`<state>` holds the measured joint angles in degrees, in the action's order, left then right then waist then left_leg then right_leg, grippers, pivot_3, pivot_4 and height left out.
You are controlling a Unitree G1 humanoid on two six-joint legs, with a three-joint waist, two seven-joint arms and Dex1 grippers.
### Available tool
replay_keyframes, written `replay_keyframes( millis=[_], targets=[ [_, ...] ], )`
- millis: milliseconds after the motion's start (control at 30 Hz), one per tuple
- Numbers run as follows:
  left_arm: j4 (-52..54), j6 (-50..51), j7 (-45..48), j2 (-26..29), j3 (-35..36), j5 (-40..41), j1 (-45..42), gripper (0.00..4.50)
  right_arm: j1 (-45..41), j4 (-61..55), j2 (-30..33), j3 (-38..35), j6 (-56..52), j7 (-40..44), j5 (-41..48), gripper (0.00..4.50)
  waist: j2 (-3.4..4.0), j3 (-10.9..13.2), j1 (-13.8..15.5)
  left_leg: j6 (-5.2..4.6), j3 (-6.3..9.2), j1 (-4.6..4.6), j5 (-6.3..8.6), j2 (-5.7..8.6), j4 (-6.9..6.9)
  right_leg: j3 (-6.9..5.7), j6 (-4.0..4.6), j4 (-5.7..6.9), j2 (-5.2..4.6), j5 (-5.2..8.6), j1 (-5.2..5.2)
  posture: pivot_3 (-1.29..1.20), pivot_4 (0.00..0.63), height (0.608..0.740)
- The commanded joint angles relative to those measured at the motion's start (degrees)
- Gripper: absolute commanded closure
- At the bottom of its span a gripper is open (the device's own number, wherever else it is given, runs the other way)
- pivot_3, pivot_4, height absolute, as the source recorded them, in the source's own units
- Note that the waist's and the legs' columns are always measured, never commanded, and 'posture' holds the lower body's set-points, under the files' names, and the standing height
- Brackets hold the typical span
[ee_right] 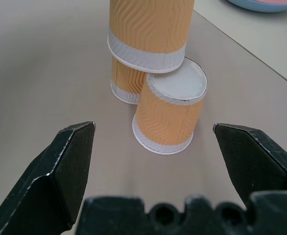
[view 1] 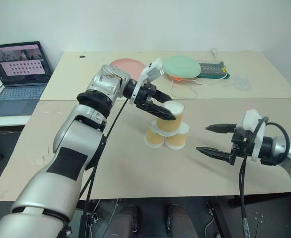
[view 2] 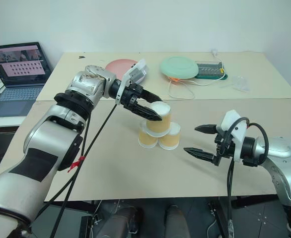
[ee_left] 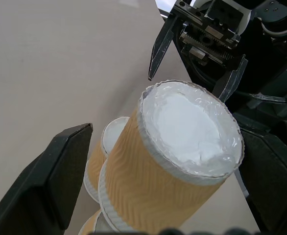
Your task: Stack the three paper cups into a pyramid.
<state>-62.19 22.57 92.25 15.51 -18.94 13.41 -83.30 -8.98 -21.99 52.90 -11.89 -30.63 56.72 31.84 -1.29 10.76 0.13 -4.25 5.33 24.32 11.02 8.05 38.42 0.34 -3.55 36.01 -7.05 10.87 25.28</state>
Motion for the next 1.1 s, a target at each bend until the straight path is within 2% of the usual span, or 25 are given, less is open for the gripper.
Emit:
replay_keyframes(
  millis=[33, 467, 800, 967, 1067, 1100],
  targets=[
    [1.7, 0.6, 0.3, 0.4, 1.0, 1.1, -2.0, 0.02, -0.6, -1.4, 0.6, -1.9, -0.2, -0.1, 0.8, 0.0, 0.0, 0.0, 0.0, 0.0, 0.0, 0.0, 0.0, 0.0, 0.0, 0.0, 0.0, 0.0, 0.0, 0.0, 0.0, 0.0, 0.15, 0.718],
    [8.7, 4.9, 0.3, 4.4, 2.7, 5.9, -2.7, 0.02, -2.4, 0.0, -0.1, -0.2, 0.4, 0.3, 0.4, 0.0, 0.0, 0.0, -0.1, 0.0, 0.0, 0.0, 0.0, 0.0, 0.03, 0.0, 0.0, 0.01, 0.0, 0.0, 0.01, 0.0, 0.15, 0.718],
    [17.1, 7.7, -0.8, 8.0, 8.8, 7.7, -1.9, 0.02, -4.5, 1.8, -0.3, 1.1, 1.1, 1.1, 0.0, 0.0, 0.01, 0.0, -0.3, 0.0, 0.0, 0.0, 0.0, 0.0, 0.04, 0.01, 0.03, 0.03, 0.01, -0.02, 0.01, 0.0, 0.15, 0.718],
    [24.0, 10.7, -9.8, 11.0, 17.2, 10.1, 1.3, 0.02, -4.7, 1.7, -0.2, 1.5, 1.6, 1.0, -0.7, 0.0, 0.01, 0.0, -0.6, 0.0, 0.0, -0.01, 0.0, 0.0, 0.04, 0.03, 0.09, 0.05, 0.01, -0.06, 0.04, 0.0, 0.15, 0.718],
    [34.0, 11.8, -18.8, 13.1, 22.3, 10.6, 8.3, 0.02, -3.7, 1.1, -0.4, 0.7, 1.6, 0.4, -0.7, 0.0, 0.04, 0.0, -1.0, 0.0, 0.0, -0.06, 0.01, -0.01, 0.01, 0.09, 0.21, 0.07, 0.02, -0.13, 0.06, 0.0, 0.15, 0.718],
    [39.0, 15.9, -24.7, 13.6, 26.5, 12.4, 12.0, 0.02, -3.0, 0.8, -0.5, 0.1, 1.4, -0.1, -0.8, 0.0, 0.04, 0.0, -1.0, 0.01, 0.0, -0.11, 0.01, -0.02, 0.0, 0.11, 0.22, 0.09, 0.02, -0.14, 0.03, 0.0, 0.15, 0.718]
  ],
)
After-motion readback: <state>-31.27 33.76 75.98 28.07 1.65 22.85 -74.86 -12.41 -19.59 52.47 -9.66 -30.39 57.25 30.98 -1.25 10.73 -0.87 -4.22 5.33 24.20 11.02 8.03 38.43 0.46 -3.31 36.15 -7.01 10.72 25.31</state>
